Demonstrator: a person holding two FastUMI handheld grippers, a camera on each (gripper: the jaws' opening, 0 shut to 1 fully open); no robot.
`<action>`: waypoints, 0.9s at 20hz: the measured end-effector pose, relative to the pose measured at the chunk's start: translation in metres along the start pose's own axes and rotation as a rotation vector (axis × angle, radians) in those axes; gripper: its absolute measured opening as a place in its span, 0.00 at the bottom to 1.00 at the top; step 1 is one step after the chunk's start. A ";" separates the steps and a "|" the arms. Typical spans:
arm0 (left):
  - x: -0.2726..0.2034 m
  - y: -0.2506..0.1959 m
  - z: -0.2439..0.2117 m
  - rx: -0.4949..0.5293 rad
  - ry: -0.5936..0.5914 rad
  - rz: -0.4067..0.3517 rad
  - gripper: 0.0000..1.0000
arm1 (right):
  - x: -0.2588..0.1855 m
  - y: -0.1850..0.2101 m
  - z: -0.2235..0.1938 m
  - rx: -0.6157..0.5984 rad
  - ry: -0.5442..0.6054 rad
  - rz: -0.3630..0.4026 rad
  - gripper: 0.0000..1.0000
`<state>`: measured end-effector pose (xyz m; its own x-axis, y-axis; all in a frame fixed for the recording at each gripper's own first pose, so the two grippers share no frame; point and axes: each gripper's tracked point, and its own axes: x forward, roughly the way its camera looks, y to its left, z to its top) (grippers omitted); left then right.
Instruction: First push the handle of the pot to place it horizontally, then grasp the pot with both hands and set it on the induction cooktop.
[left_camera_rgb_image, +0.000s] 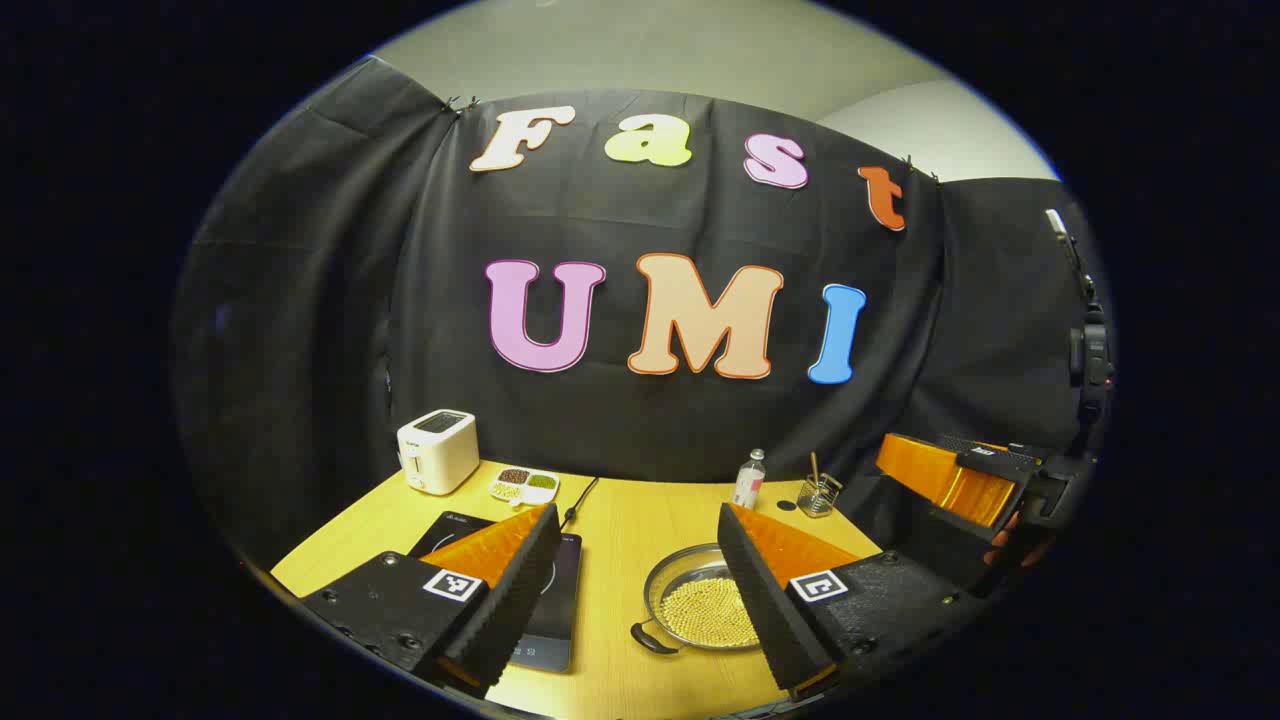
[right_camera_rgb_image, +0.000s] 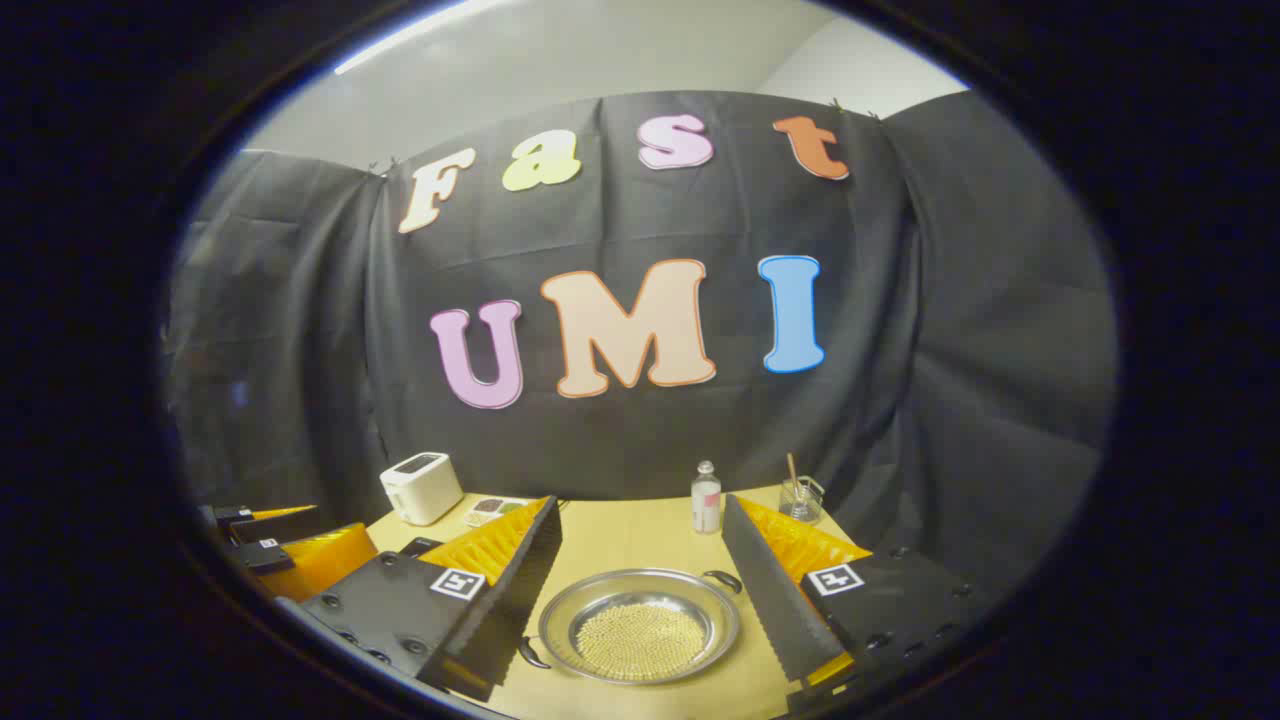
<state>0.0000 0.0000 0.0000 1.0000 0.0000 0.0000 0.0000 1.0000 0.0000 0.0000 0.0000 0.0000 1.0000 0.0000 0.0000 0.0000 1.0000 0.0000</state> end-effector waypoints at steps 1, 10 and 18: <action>0.002 0.003 0.000 0.000 -0.001 0.002 0.96 | 0.001 -0.006 0.001 0.001 0.000 -0.016 0.95; 0.025 0.023 -0.009 -0.057 0.001 0.000 0.96 | 0.001 -0.041 0.022 -0.032 -0.016 -0.095 0.93; 0.034 0.027 0.007 0.008 -0.004 0.000 0.96 | -0.010 -0.087 0.035 0.010 -0.049 -0.204 0.98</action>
<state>0.0343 0.0269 0.0071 1.0000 -0.0002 0.0042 0.0002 1.0000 0.0075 -0.0101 -0.0873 0.0351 0.9781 -0.2027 0.0480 0.2023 0.9792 0.0149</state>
